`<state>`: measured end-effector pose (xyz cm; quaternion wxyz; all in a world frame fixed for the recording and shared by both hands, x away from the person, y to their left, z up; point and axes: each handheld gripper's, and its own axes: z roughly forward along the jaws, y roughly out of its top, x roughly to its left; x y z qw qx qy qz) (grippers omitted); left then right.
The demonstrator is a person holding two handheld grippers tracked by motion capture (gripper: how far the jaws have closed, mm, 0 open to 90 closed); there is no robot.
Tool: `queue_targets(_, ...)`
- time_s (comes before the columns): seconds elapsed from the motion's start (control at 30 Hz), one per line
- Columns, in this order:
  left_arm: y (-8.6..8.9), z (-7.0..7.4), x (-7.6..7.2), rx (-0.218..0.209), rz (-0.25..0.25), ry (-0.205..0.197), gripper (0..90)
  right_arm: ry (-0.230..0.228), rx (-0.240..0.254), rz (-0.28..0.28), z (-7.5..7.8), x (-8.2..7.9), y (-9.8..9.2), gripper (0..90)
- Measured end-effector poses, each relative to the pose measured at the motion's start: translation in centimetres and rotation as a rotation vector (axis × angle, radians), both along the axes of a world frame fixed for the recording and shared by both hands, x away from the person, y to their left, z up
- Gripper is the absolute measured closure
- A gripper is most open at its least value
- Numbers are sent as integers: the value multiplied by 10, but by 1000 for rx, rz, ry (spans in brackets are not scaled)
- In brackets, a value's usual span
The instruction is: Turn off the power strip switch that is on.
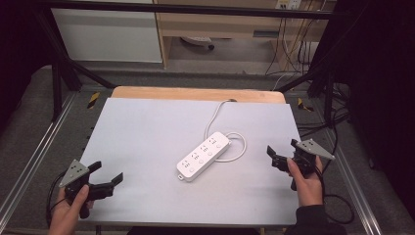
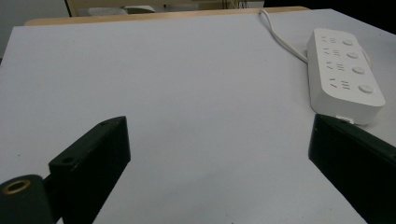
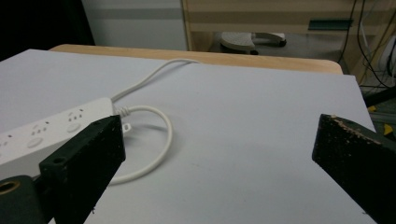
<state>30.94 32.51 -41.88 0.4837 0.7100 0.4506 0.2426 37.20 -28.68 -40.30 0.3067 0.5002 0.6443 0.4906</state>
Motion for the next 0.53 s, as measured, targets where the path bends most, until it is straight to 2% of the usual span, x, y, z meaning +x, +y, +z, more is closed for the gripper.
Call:
queue_targets(0.1,0,0,0,0,0,0,53,19,3,-8,-11,-3,-5,35)
queue_targets(0.2,0,0,0,2,-1,0,53,46,-40,-24,-22,-6,-7,42)
queue_targets(0.3,-1,0,0,3,-2,-3,53,81,-46,-4,-31,-7,-5,37)
queue_targets(0.43,0,1,0,5,-3,-7,53,145,-48,19,-43,-4,2,34)
queue_targets(0.53,-1,2,-1,2,-5,-10,53,189,-76,14,-51,-1,6,33)
